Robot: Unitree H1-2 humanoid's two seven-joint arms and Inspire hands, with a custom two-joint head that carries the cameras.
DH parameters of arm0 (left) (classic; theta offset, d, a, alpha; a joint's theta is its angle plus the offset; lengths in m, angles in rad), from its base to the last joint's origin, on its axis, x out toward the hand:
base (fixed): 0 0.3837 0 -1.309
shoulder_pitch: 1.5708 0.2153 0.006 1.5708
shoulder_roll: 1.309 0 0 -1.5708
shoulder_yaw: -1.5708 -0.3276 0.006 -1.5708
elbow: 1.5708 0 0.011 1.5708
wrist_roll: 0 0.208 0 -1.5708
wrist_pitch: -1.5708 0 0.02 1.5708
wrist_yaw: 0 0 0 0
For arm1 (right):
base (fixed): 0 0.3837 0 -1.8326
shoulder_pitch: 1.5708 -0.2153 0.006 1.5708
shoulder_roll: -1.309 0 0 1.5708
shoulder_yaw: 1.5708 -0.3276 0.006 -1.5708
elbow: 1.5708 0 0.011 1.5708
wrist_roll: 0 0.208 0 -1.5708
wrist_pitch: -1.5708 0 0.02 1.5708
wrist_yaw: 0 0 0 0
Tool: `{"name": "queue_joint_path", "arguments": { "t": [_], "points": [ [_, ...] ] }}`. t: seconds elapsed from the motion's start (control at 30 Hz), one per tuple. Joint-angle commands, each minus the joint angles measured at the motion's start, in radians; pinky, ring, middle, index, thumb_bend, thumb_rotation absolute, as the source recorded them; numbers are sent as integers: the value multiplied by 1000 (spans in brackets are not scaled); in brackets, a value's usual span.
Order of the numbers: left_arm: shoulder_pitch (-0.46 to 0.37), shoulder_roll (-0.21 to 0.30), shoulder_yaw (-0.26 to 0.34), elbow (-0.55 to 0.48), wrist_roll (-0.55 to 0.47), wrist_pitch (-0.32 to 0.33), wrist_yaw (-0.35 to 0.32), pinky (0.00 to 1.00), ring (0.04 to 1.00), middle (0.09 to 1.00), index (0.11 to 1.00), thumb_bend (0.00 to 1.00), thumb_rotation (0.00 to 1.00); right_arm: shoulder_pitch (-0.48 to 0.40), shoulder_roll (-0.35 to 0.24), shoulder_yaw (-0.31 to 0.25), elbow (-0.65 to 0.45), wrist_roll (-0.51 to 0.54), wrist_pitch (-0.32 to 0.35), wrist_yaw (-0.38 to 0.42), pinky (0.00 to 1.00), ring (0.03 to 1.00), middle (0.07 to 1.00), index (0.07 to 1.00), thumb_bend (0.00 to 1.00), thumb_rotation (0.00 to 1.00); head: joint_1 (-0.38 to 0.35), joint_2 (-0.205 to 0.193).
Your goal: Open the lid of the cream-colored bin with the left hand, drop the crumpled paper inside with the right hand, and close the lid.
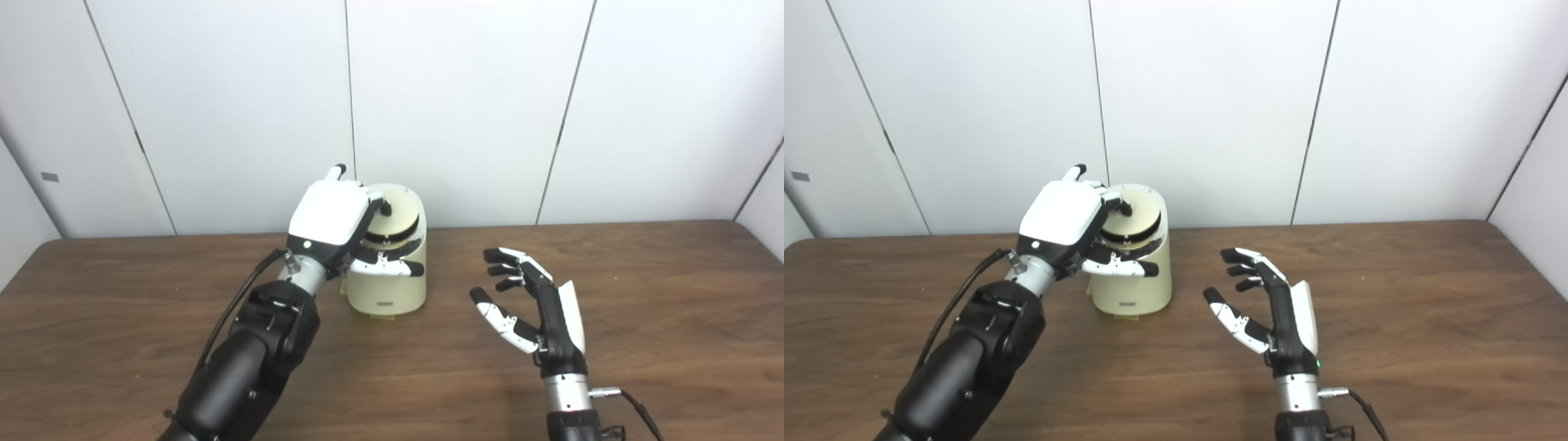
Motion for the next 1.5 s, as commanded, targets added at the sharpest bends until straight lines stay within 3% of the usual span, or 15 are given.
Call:
{"name": "queue_joint_path", "arguments": {
  "t": [0.0, 0.3, 0.43, 0.57, 1.0, 1.2, 1.33, 1.4, 1.47],
  "points": [
    [-22, 3, 6, 6, 16, -8, 6, 1000, 831, 719, 717, 962, 814, 57, 37, 17, 16, -2, 0, 2, 520, 651, 701, 692, 298, 392, -2, 3],
    [-1, 16, -8, 61, 32, -30, 9, 1000, 842, 726, 718, 953, 832, 60, 42, 19, -13, -19, 35, 8, 469, 607, 682, 696, 306, 431, -14, 21],
    [9, 25, -14, 142, 38, -50, 44, 1000, 834, 723, 713, 947, 841, 61, 50, 20, -34, -28, 67, 10, 566, 684, 714, 702, 310, 465, -25, 23],
    [25, 30, -22, 231, 19, -75, 78, 1000, 827, 721, 713, 925, 802, 66, 56, 19, -58, -19, 102, 21, 586, 704, 732, 706, 308, 464, -24, 28],
    [74, 28, -81, 406, -10, -101, 139, 1000, 847, 734, 724, 924, 826, 72, 58, 20, -89, -34, 127, 31, 521, 654, 712, 710, 311, 470, -29, 34],
    [84, 34, -80, 390, -40, -112, 161, 1000, 838, 729, 721, 919, 831, 70, 58, 19, -79, -32, 111, 26, 533, 656, 711, 696, 309, 469, -26, 34],
    [95, 34, -56, 354, -82, -154, 245, 1000, 812, 692, 689, 907, 785, 66, 57, 18, -65, -29, 100, 23, 517, 643, 709, 695, 308, 469, -23, 29],
    [97, 40, -50, 303, -95, -184, 271, 1000, 792, 666, 672, 842, 673, 64, 55, 16, -57, -24, 92, 22, 531, 657, 711, 695, 308, 458, -22, 28],
    [95, 44, -44, 234, -107, -187, 256, 1000, 789, 668, 671, 807, 618, 63, 55, 15, -51, -21, 84, 21, 538, 663, 712, 696, 309, 455, -21, 28]
  ]
}}
